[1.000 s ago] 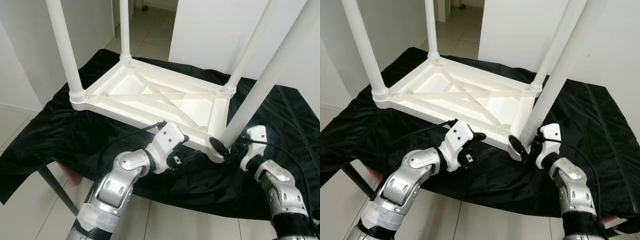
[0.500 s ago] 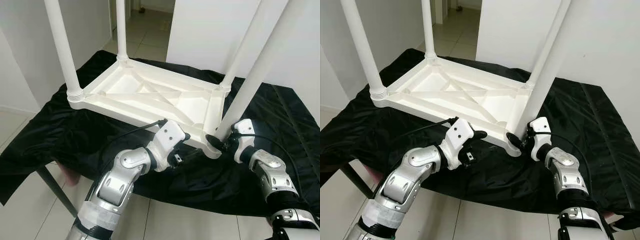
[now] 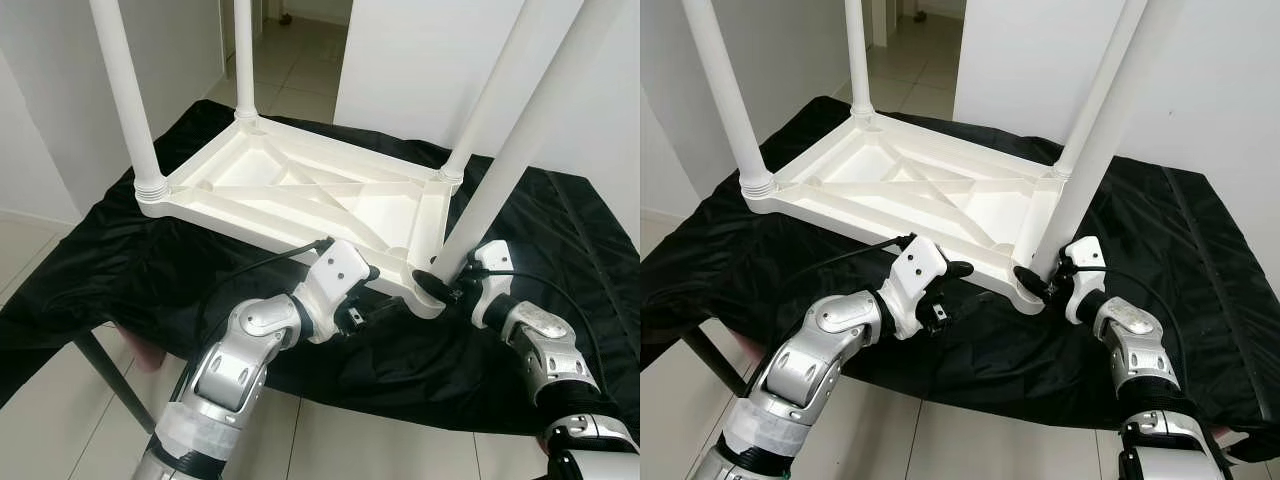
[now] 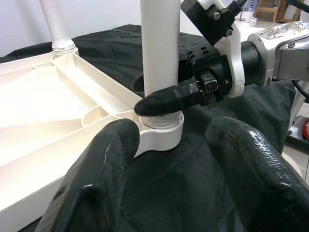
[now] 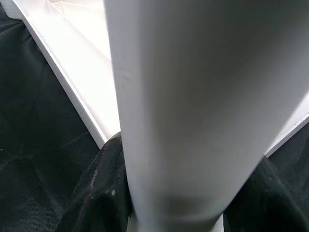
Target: Building children table
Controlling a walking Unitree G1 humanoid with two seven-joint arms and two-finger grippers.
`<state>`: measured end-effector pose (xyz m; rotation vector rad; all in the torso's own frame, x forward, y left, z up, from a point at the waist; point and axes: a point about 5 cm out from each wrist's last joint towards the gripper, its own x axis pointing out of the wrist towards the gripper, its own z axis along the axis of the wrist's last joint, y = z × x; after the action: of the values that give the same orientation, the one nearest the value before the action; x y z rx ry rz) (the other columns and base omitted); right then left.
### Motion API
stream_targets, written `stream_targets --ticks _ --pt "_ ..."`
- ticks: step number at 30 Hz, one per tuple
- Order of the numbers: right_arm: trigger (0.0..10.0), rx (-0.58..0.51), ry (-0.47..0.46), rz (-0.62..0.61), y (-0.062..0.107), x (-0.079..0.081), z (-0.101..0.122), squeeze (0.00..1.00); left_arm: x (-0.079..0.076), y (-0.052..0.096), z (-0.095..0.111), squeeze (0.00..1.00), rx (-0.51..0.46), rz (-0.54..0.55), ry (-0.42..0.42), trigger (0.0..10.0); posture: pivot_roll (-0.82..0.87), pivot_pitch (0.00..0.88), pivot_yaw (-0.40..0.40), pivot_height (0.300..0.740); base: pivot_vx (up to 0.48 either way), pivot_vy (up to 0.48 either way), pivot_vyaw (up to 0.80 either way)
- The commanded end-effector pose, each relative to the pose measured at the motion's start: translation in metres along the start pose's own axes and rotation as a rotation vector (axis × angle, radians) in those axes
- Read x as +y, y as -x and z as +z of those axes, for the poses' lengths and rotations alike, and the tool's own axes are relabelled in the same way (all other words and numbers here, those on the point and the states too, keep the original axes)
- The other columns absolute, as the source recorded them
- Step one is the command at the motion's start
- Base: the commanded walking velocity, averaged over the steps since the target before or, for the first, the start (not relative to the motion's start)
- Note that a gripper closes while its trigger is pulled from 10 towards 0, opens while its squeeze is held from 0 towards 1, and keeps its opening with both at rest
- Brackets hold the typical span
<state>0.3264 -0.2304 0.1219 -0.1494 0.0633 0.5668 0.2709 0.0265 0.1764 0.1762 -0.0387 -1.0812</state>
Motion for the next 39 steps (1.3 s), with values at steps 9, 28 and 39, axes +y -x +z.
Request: stream_targets --ticks 9,28,39 --pt "10.0 -0.049 -0.055 -0.181 -0.001 0.008 0.007 0.0 0.004 -0.003 0.003 0.0 -0.006 0.05 0.001 10.0 -0.01 0.0 -0.103 0.74 0.0 0.0 0.0" --pt "10.0 -0.067 -0.265 -0.812 -0.017 0.086 0.021 0.0 0.002 -0.002 -0.001 0.0 0.009 0.043 0.014 10.0 -0.02 0.0 -0.099 0.74 0.0 0.0 0.0" --pt "10.0 -0.095 -0.32 -0.719 -0.014 0.09 0.029 1.0 0.001 -0.002 -0.001 0.0 0.01 0.057 0.005 10.0 -0.02 0.0 -0.105 0.74 0.0 0.0 0.0"
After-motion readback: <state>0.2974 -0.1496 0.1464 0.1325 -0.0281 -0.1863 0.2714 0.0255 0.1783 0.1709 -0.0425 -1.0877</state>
